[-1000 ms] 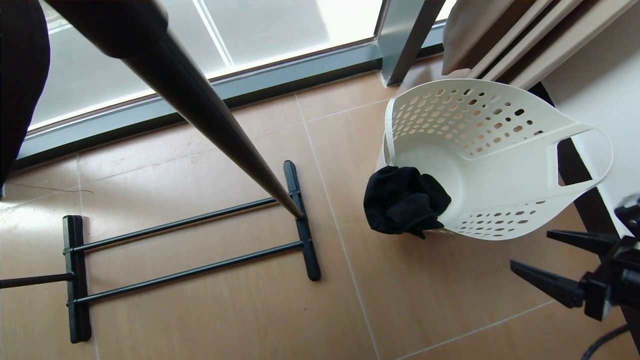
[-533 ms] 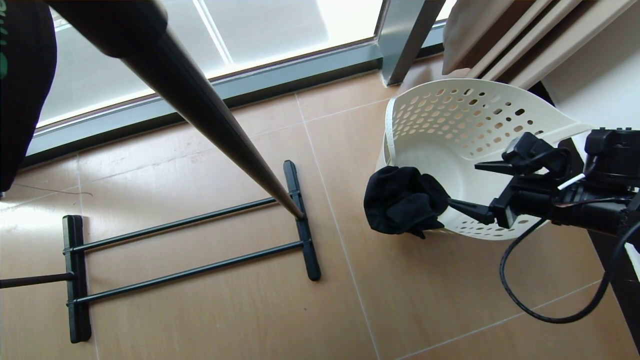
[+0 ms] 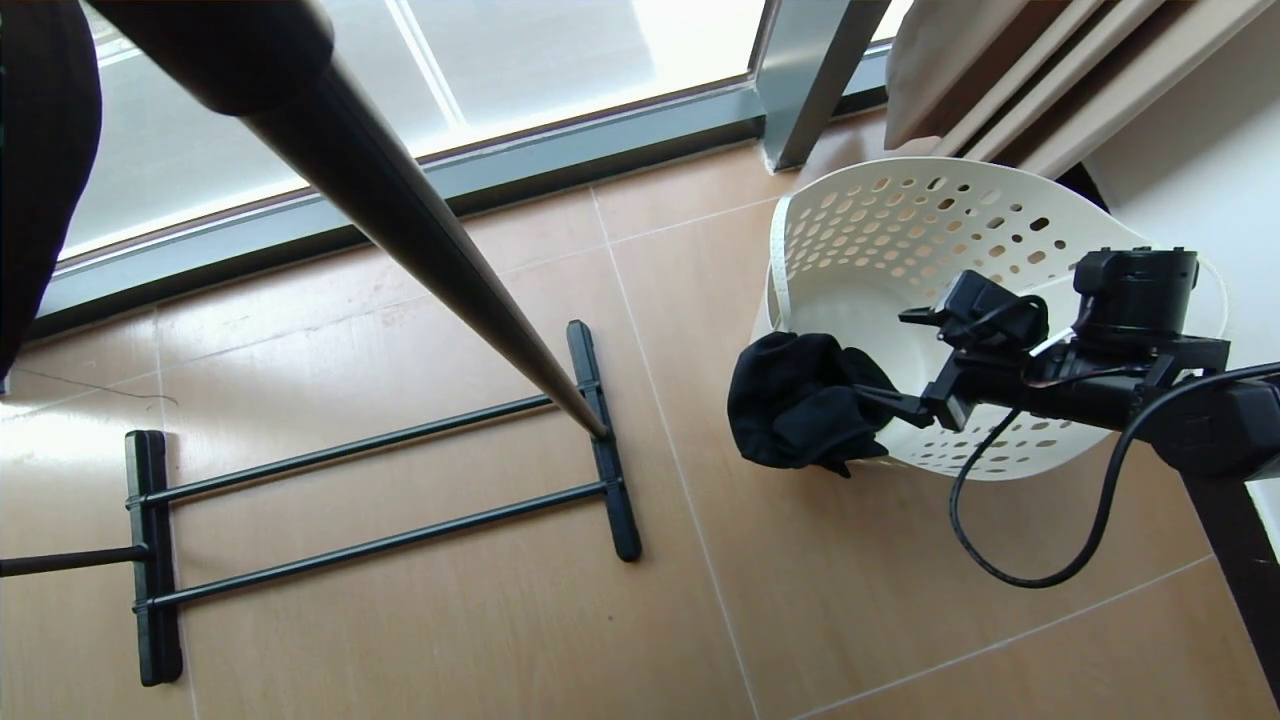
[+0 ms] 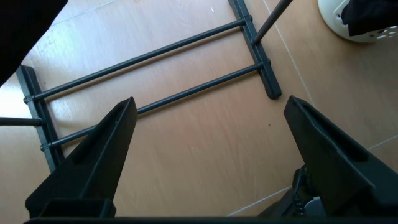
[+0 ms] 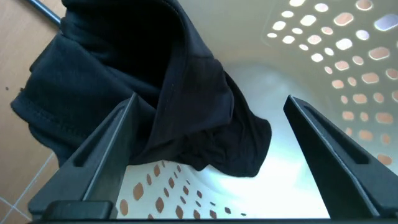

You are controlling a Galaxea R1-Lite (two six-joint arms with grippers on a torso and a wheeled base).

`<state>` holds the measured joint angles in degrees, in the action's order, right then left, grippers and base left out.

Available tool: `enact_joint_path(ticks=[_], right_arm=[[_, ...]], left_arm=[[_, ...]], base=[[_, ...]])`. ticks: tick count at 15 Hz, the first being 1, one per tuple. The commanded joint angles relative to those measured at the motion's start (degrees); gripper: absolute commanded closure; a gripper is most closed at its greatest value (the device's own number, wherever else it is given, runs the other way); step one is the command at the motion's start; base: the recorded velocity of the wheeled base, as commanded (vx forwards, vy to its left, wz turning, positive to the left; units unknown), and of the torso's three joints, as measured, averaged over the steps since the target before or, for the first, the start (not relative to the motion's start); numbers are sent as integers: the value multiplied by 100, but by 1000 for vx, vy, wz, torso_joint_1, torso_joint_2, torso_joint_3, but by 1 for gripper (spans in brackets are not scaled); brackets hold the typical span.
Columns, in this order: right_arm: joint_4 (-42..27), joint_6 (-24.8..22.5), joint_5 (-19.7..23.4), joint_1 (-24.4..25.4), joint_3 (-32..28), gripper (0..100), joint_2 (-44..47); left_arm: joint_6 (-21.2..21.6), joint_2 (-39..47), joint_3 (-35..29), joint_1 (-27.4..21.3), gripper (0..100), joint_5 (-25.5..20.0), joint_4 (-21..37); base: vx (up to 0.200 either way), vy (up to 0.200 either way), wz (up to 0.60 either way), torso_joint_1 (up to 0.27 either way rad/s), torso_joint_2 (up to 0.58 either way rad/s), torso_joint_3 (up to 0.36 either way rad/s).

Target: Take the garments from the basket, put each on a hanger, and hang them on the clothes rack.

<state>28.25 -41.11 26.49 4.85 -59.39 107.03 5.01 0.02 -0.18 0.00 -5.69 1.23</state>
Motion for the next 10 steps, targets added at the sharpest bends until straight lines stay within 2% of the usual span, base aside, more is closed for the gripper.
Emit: enact_joint_path(ticks=[1,6,10], right_arm=[[-3,-3,-4,69,-125,0,107],[-3,-47,-30,112,-556,0,406],[-3,-328,-65,95,-740,0,529]], left_arm=[[0,-2,1,0,0,-2,0],[0,-2,1,0,0,-2,0],[0,-2,1,0,0,-2,0]], base=[[0,0,0,0,0,0],[0,0,0,0,0,0],[0,0,0,0,0,0]])
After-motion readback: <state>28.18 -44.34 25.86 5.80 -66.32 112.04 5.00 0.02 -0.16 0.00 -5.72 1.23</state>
